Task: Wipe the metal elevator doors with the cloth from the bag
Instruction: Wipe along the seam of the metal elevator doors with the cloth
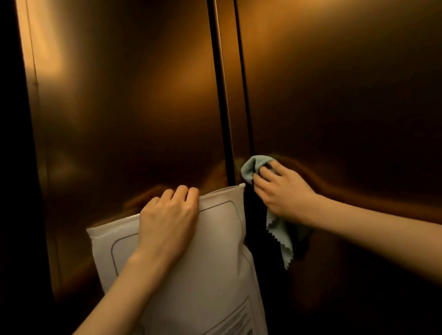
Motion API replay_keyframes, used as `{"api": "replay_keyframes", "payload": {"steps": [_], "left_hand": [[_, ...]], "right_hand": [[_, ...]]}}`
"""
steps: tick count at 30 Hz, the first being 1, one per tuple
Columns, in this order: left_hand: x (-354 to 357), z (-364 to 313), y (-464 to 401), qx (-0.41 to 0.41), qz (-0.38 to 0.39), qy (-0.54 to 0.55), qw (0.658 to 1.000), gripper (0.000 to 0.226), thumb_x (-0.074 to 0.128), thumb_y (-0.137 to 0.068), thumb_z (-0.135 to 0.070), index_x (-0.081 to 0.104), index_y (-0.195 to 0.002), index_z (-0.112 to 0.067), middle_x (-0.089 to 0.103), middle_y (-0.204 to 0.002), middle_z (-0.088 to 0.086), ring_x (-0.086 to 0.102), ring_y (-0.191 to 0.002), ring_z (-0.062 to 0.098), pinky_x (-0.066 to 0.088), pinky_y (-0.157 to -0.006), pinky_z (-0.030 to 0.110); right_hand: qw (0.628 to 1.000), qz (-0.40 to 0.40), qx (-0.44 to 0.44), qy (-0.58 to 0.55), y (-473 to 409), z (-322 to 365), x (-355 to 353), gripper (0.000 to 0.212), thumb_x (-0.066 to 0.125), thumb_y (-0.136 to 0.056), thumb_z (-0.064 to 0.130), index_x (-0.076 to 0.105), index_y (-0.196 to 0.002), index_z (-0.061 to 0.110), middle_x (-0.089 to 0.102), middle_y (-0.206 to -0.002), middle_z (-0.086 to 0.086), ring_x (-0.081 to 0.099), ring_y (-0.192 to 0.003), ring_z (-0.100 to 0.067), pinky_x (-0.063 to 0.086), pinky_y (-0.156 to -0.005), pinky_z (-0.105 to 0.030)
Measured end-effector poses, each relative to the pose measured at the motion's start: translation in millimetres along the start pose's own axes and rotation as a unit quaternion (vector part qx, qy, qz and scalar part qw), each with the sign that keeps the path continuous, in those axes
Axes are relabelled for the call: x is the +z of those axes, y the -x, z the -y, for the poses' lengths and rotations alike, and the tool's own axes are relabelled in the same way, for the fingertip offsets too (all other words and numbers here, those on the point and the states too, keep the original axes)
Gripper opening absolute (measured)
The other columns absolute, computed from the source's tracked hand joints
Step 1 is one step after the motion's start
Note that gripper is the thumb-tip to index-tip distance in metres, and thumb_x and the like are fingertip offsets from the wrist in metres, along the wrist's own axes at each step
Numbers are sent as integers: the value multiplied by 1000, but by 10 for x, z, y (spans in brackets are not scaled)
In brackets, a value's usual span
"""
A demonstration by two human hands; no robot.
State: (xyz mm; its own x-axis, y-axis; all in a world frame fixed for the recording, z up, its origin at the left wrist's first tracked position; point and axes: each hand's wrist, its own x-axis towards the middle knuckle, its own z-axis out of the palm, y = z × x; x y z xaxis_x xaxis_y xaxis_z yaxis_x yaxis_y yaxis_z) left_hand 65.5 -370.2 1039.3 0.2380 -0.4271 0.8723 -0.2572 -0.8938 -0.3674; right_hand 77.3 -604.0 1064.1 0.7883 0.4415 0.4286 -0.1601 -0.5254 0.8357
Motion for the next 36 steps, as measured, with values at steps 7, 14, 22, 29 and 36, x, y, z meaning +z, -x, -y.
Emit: {"api": "replay_keyframes", "payload": {"steps": [7,14,22,29,36], "left_hand": [[-22,32,-305,4,-36,-33,999,16,71,-64,0,60,-72,-7,57,-67,12,52,-56,29,26,-50,29],[22,299,-604,14,-65,-44,997,22,75,-59,-1,63,-75,-8,59,-70,12,55,-57,29,37,-49,31],[6,563,-721,17,-81,-56,995,31,78,-53,-1,65,-82,-6,61,-73,15,57,-60,31,42,-49,34],[9,591,-845,15,-92,-58,994,30,79,-53,-2,65,-80,-7,60,-72,13,56,-59,30,41,-50,32],[-72,768,-1146,-17,-167,-63,984,21,72,-63,-3,63,-81,-5,60,-74,14,55,-61,30,40,-54,34]], "right_hand": [[998,-60,-4,17,-405,-704,-156,44,26,-98,24,36,-139,9,38,-143,-10,35,-127,-33,19,-110,-45],[991,-85,99,37,-874,-1540,-534,44,25,-98,23,32,-139,12,37,-143,-5,36,-127,-27,23,-108,-41],[993,-85,70,34,-927,-1425,-476,43,34,-96,19,35,-138,8,38,-140,-10,39,-123,-29,30,-108,-40],[995,-100,8,-17,-896,-1463,-558,46,43,-93,15,31,-137,12,39,-135,-9,45,-118,-26,48,-91,-37],[983,-143,113,32,-1263,-1907,-683,38,39,-94,20,43,-130,9,41,-136,-12,42,-119,-27,42,-94,-38]]}}
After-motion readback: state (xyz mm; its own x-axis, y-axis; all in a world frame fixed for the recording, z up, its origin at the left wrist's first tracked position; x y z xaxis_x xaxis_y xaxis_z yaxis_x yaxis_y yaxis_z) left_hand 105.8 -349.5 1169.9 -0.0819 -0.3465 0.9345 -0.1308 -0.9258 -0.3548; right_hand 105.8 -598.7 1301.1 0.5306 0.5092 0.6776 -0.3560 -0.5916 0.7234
